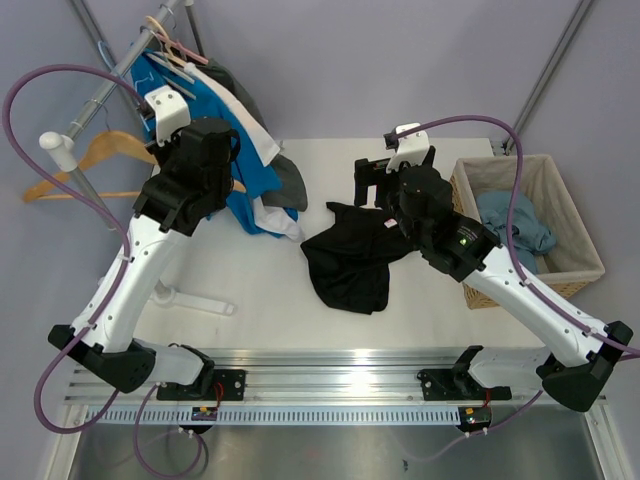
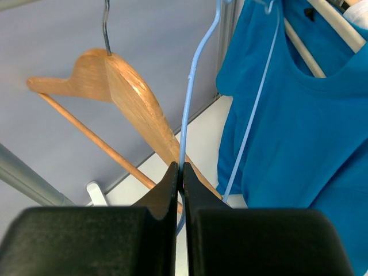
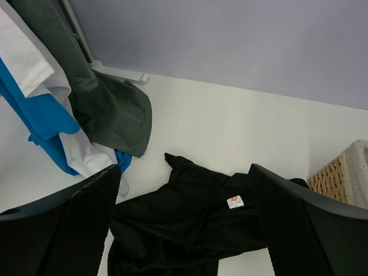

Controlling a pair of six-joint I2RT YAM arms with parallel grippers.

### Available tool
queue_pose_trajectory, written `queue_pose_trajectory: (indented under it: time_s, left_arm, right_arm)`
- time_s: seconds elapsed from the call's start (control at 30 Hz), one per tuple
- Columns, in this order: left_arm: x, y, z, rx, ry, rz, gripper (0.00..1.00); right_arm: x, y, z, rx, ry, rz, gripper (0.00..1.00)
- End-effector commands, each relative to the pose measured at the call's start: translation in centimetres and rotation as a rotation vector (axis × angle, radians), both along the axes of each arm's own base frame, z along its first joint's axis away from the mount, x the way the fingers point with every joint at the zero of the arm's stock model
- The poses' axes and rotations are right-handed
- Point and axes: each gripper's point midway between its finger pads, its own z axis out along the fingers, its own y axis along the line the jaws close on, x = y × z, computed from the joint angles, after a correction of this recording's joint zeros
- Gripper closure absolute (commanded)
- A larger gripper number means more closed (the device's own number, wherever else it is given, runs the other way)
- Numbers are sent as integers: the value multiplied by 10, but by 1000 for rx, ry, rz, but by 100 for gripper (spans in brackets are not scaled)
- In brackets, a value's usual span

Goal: Remove the t-shirt from the hanger
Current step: Place the hanger at the clothesline.

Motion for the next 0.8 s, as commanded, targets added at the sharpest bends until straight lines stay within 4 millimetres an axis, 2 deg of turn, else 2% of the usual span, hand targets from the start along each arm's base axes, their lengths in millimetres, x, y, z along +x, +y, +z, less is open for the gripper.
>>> queue_pose_trajectory:
  time_s: [0.0,0.13,0.2,0.27,0.3,0.4,0.47,0.5,0.57,0.77]
  left_arm:
    - [3,3,-3,-35,-40,28,100]
    - [3,2,-1,-43,-42,12,100]
    - [4,-1,1,-53,-44,-11,93]
    - [2,-1,4,-66,-51,-33,78]
    - [1,-2,5,-71,-53,-42,61]
    - [-4,-3,11,-100,-74,-83,37]
    - [-10,-4,18,-126,-96,-118,30]
    - [-12,-5,20,-137,-102,-141,24]
    - [-16,-12,26,-168,-114,-219,19]
    - [-26,-26,38,-202,-132,-373,16]
  right_arm:
    - [-5,4,13,42,-25,26,1]
    - [-4,6,9,35,-16,28,1]
    - [-3,7,8,33,-11,31,0]
    - [-4,7,8,32,-11,29,1]
    - [-4,7,7,30,-8,31,1]
    - [-5,7,9,37,-10,36,1]
    - [-6,7,9,39,-10,38,0]
    - [-6,7,10,40,-11,39,1]
    - [-6,8,9,41,-7,42,0]
    - [-5,12,7,37,9,54,0]
